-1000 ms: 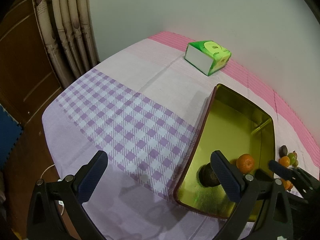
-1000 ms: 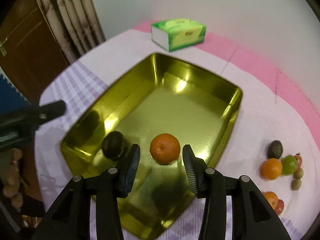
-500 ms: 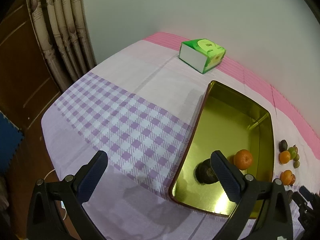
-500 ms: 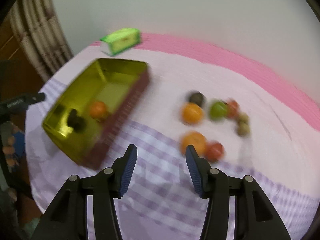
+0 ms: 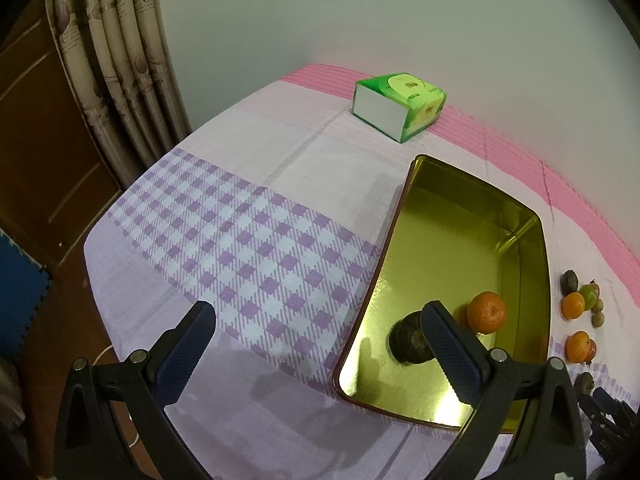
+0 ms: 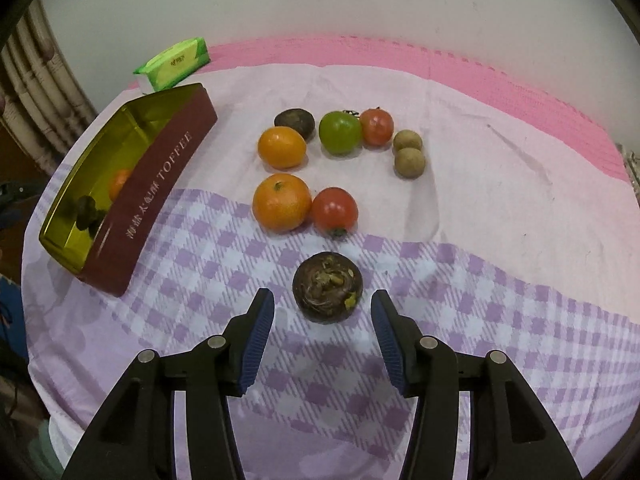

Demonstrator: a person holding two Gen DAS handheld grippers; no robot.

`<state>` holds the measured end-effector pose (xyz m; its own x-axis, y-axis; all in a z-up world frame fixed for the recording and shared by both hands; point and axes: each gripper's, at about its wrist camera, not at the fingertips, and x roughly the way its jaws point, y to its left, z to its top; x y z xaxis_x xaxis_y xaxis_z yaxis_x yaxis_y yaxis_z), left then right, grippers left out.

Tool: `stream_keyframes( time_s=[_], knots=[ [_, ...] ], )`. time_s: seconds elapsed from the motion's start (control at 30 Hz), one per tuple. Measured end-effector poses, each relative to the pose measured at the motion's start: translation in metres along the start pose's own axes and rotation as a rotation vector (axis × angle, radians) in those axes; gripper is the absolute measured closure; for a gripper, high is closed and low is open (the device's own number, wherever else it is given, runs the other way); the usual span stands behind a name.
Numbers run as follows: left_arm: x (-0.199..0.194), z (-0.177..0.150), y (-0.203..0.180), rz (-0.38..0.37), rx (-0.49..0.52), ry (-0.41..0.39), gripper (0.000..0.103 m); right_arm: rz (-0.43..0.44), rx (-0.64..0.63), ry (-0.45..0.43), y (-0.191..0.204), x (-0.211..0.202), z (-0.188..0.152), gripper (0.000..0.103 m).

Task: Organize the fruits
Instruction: 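Grasp the yellow-spotted dark brown fruit with the right gripper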

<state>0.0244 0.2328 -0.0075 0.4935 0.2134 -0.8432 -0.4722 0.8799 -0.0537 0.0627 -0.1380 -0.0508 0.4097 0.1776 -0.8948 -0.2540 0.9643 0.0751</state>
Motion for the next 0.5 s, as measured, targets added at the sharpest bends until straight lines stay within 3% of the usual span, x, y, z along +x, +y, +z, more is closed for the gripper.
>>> stream_keyframes(
  time_s=[0.5],
  knots=[
    [-0.002,-0.001,-0.008,0.003,0.04,-0.011,0.001,-0.02,0.01,0.011,-0.001,0.024,0.003,0.051]
  ],
)
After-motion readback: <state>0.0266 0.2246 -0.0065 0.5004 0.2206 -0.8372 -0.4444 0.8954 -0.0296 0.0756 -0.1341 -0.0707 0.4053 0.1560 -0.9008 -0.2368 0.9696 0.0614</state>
